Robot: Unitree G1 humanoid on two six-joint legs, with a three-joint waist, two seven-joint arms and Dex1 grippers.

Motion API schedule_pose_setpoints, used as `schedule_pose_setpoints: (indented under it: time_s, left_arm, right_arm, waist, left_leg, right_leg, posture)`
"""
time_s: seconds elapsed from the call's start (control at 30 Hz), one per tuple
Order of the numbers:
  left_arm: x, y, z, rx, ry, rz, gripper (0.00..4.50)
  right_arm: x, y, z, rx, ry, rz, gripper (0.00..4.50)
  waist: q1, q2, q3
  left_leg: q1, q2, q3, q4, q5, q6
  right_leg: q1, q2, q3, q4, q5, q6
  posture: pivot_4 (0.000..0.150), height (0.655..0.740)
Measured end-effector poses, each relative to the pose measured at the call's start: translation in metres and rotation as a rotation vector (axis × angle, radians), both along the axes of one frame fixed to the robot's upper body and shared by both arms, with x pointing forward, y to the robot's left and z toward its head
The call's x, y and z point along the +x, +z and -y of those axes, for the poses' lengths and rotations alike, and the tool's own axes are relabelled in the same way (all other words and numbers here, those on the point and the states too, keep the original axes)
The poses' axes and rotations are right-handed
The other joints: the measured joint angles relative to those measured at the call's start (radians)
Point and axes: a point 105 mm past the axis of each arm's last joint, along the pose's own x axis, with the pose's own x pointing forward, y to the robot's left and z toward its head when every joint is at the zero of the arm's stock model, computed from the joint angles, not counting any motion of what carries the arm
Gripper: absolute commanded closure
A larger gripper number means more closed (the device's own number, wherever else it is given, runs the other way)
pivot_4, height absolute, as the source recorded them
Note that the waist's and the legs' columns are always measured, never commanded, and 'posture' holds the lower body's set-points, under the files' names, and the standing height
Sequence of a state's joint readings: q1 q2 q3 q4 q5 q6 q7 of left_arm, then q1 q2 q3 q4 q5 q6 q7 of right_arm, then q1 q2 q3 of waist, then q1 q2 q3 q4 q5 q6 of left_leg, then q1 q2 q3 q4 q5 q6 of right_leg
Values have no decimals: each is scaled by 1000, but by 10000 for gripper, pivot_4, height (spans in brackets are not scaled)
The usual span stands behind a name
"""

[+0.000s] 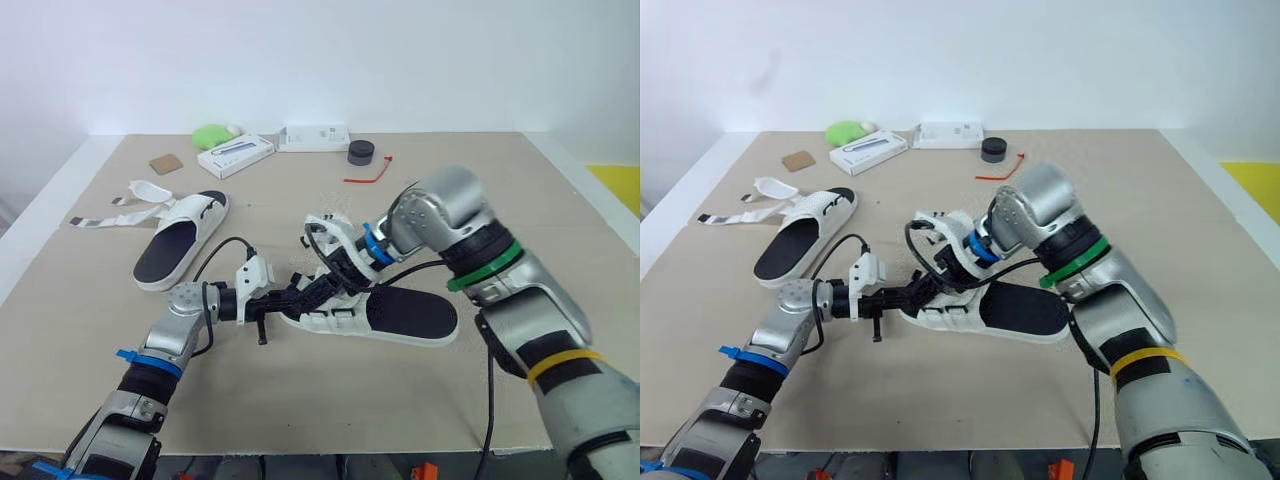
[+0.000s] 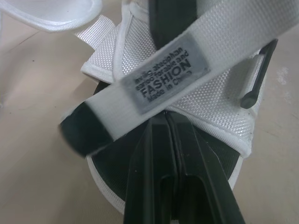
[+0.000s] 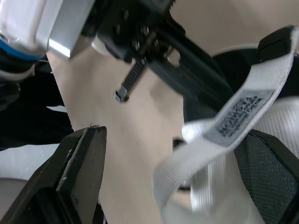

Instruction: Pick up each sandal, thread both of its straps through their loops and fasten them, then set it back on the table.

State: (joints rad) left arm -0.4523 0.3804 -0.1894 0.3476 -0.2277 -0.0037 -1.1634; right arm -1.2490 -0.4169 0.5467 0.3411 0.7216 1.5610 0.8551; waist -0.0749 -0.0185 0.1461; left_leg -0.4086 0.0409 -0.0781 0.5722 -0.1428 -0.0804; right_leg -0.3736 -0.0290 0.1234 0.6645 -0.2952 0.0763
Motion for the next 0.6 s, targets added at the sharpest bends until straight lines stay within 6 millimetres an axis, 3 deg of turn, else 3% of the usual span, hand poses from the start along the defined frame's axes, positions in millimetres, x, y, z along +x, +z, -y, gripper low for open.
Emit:
schedule_pose_setpoints:
  time_s: [0.07, 0.17, 0.3, 0.33, 0.37, 0.4, 0.47, 0.6]
  left_arm:
    - [-1, 0, 0, 0, 1, 1, 45000]
    - [-1, 0, -1, 1, 2, 4, 45000]
    - [-3, 0, -1, 0, 8, 11, 45000]
    - [-3, 0, -1, 0, 9, 12, 45000]
    - [-4, 1, -1, 2, 8, 15, 45000]
    - [-4, 1, -1, 2, 8, 15, 45000]
    - [-5, 1, -2, 1, 8, 14, 45000]
    - [-5, 1, -2, -2, 9, 9, 45000]
  right_arm:
    - [4, -1, 0, -2, -14, 7, 293]
    - [10, -5, -2, 0, -30, 23, 8614]
    - [20, -6, -1, 3, -54, 64, 24469]
    - [20, -6, -1, 4, -55, 68, 25726]
    - [23, -3, 0, 20, -62, 85, 34254]
    - [23, -3, 0, 23, -62, 86, 34254]
    - [25, 0, 0, 41, -69, 87, 42991]
    - [23, 1, 2, 68, -74, 62, 44673]
  waist:
    - [0, 0, 0]
    - [0, 0, 0]
    - [0, 0, 0]
    - [0, 0, 0]
    - [0, 0, 0]
    - [0, 0, 0]
    - [0, 0, 0]
    - [0, 0, 0]
  left_leg:
    - [0, 0, 0, 0, 0, -1]
    - [0, 1, -1, 0, -1, -1]
    - [-1, 2, -1, 0, -2, -2]
    - [-1, 2, -1, 0, -2, -3]
    - [-1, 3, -1, 0, -3, -4]
    - [-1, 3, -2, 0, -3, -4]
    - [-1, 4, -2, 0, -4, -5]
    - [-1, 4, -2, 0, -4, -5]
  right_leg:
    - [0, 0, 0, 0, 0, 0]
    - [0, 1, 0, 0, -1, -1]
    - [0, 2, 0, 0, -1, -1]
    - [0, 2, 0, 0, -1, -1]
    - [0, 4, -1, 0, -1, -1]
    - [0, 4, -1, 0, -1, -1]
    - [0, 4, -1, 0, -1, 0]
    - [0, 4, -1, 0, -3, -2]
  posture:
    - [1500, 7400]
    - [1500, 7400]
    - [1500, 7400]
    - [1500, 7400]
    - [1500, 7400]
    - [1500, 7400]
    - [1500, 7400]
    - [1500, 7400]
